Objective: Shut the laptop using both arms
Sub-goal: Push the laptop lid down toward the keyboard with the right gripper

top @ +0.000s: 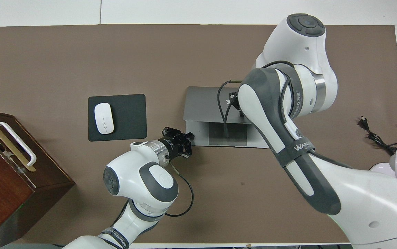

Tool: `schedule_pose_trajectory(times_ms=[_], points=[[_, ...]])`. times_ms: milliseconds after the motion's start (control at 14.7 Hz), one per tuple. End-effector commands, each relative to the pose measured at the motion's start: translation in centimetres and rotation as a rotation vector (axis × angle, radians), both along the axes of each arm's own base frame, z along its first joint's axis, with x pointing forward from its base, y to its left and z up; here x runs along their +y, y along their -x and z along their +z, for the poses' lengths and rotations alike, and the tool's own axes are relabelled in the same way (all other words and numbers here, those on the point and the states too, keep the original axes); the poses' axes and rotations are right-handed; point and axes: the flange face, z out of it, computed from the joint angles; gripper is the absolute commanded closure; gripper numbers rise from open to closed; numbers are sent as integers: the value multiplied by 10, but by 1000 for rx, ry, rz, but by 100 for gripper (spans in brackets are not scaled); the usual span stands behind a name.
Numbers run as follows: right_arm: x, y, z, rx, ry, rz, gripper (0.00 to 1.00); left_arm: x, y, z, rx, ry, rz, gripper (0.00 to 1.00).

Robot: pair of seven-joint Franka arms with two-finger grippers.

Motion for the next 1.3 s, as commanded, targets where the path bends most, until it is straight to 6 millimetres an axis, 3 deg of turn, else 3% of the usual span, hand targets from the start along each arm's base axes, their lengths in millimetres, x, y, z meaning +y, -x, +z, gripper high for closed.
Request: schedule_pose_trajectory(times_ms=[0, 1227], points=[[-5, 17, -6, 17, -18, -32, 100, 23, 13, -24, 35, -44, -10, 100], [3, 47, -51, -25, -14, -37, 100, 15, 24, -26, 42, -45, -22, 100]])
